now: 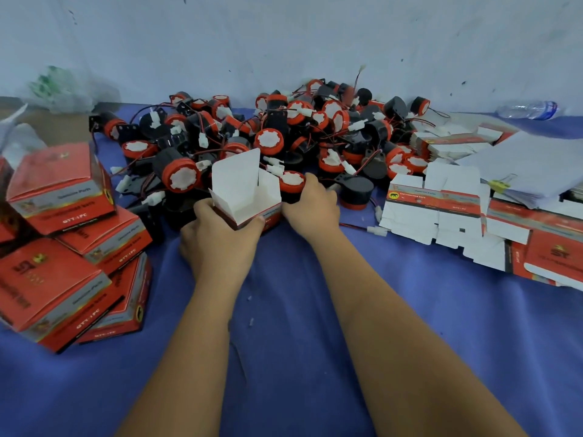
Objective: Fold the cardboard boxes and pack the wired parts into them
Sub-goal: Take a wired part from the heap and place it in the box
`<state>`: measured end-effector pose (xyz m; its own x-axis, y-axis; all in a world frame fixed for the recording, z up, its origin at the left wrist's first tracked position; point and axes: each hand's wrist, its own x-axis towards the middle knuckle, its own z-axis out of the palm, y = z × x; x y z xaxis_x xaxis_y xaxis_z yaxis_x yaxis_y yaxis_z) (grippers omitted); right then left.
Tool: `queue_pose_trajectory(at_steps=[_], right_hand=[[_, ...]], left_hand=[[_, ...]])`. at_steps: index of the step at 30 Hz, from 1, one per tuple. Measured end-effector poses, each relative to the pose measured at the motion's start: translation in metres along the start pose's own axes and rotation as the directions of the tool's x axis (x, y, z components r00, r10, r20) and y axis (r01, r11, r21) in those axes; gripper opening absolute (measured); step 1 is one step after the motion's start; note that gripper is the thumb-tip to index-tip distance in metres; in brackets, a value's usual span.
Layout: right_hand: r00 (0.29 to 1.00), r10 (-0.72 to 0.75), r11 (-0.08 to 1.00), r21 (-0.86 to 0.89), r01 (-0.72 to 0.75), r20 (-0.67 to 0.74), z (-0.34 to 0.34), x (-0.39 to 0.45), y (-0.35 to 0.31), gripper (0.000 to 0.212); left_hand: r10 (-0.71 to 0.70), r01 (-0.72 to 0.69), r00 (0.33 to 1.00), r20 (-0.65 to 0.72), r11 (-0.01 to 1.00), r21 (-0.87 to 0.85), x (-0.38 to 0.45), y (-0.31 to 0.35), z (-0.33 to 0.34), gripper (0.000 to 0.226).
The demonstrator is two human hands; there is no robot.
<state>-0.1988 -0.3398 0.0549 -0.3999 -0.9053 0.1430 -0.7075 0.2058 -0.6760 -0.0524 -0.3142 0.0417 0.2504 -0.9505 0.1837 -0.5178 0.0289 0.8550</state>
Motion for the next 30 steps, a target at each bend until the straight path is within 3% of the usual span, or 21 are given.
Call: queue_pose_trajectory(at_steps=[3,7,9,13,16,18,20,22,24,26,28,30], right_hand=[[0.994,0.057,0.998,-0.014,-0.059,-0.098,0.007,0.008,-0.002,0.051],[0.959,0.066,0.932,0.359,0.040,-0.277,0.005,-0.002,0.003,0.051],[0.908,0.030,0.891,0.423,0.165,-0.418,-0.001,-0.013,0.005,0.055],[0.845,-0.112,0.913,0.281,0.295,-0.522,-0.005,-0.038,0.007,0.057],[0.801,-0.216,0.967,-0.010,0.253,-0.558,-0.010,-0.052,0.012,0.051],[0.831,-0.258,0.963,-0.197,0.182,-0.493,-0.017,-0.054,0.020,0.049],[0.900,-0.186,0.955,-0.287,0.072,-0.394,-0.025,-0.051,0.028,0.048],[0.908,-0.110,0.963,-0.271,-0.005,-0.405,-0.032,-0.049,0.035,0.048],[0.864,-0.010,0.998,-0.059,-0.023,-0.504,-0.037,-0.050,0.035,0.050],[0.780,0.010,0.976,0.177,0.129,-0.626,-0.043,-0.053,0.031,0.055],[0.687,-0.086,0.905,0.232,0.357,-0.721,-0.046,-0.057,0.026,0.057],[0.650,-0.157,0.824,0.265,0.502,-0.743,-0.042,-0.066,0.019,0.054]], left_hand=[[-0.019,0.019,1.000,0.003,1.000,-0.011,0.000,0.001,0.000,0.065],[-0.002,0.002,1.000,0.004,1.000,-0.017,-0.001,0.003,-0.001,0.054],[0.010,-0.010,1.000,0.013,1.000,-0.025,-0.001,0.004,-0.002,0.054],[0.014,-0.010,0.998,0.058,0.998,-0.063,-0.002,0.005,-0.006,0.048],[0.023,-0.018,0.997,0.069,0.997,-0.071,-0.004,0.005,-0.009,0.049],[0.025,-0.018,0.997,0.076,0.996,-0.089,-0.005,0.004,-0.011,0.050],[0.023,-0.013,0.996,0.082,0.993,-0.119,-0.005,0.003,-0.011,0.051],[0.024,-0.010,0.996,0.081,0.987,-0.163,-0.004,0.001,-0.011,0.051],[0.039,-0.021,0.996,0.085,0.979,-0.201,-0.003,0.000,-0.010,0.052],[0.077,-0.046,0.990,0.121,0.969,-0.243,-0.002,-0.001,-0.010,0.050],[0.129,-0.054,0.970,0.207,0.941,-0.334,0.000,0.000,-0.010,0.046],[0.187,-0.049,0.925,0.332,0.923,-0.383,0.001,-0.001,-0.011,0.045]])
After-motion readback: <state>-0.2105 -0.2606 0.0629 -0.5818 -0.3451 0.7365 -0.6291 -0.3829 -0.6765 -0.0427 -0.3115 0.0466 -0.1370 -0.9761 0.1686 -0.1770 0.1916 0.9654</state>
